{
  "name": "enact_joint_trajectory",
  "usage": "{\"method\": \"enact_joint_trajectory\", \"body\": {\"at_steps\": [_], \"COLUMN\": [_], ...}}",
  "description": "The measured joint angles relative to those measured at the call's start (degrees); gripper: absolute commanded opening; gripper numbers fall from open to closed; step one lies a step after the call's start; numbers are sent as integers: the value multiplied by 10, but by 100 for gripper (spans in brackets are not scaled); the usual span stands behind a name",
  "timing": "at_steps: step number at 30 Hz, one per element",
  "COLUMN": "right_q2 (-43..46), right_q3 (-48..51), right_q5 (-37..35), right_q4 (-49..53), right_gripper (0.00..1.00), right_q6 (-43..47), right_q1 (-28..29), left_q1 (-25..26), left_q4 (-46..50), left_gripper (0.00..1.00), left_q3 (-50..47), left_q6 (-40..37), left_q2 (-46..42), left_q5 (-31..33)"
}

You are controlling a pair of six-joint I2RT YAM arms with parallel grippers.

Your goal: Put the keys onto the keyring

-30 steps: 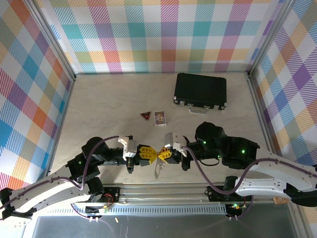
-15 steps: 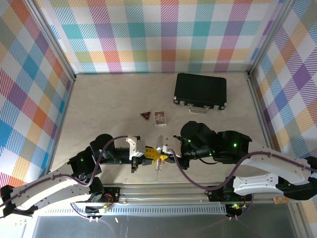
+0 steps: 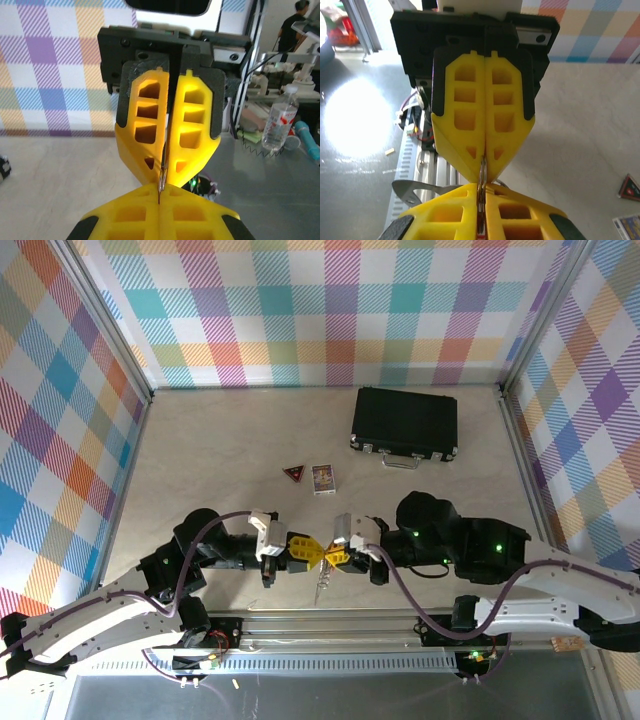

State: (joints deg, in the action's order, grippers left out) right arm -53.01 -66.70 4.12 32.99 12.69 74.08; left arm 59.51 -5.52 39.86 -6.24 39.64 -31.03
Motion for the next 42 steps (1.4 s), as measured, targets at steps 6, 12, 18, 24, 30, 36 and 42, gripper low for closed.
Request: {"method": "enact_joint_trajectory", "body": {"at_steps": [6,12,18,24,30,36,42], "right_q2": [14,29,40,23,-24,-66,-86], "right_q3": [5,23,32,19,-30,-61,-71], "right_q5": [11,10,8,-12,-37,-69,-98], "right_q4": [-26,-51,-66,-34,35,91,118], "right_gripper": [18,0,0,0,0,0,0], "right_q6": [-7,-16,-15,-10,3,5,5], "right_q1": [2,2,2,2,6,11,22], "left_q1": [0,0,0,0,0,0,0], "left_q4": [-96,-180,-219,-137,10,85,114], "left_gripper": [0,0,0,19,15,0,0], "left_q3": [-24,-51,-59,-40,10,21,20], "left_q6": [42,85,101,62,-1,-40,-48], "left_q2": [9,19,24,16,14,13,8], "left_q5": [-17,-28,-31,-10,30,51,66]}}
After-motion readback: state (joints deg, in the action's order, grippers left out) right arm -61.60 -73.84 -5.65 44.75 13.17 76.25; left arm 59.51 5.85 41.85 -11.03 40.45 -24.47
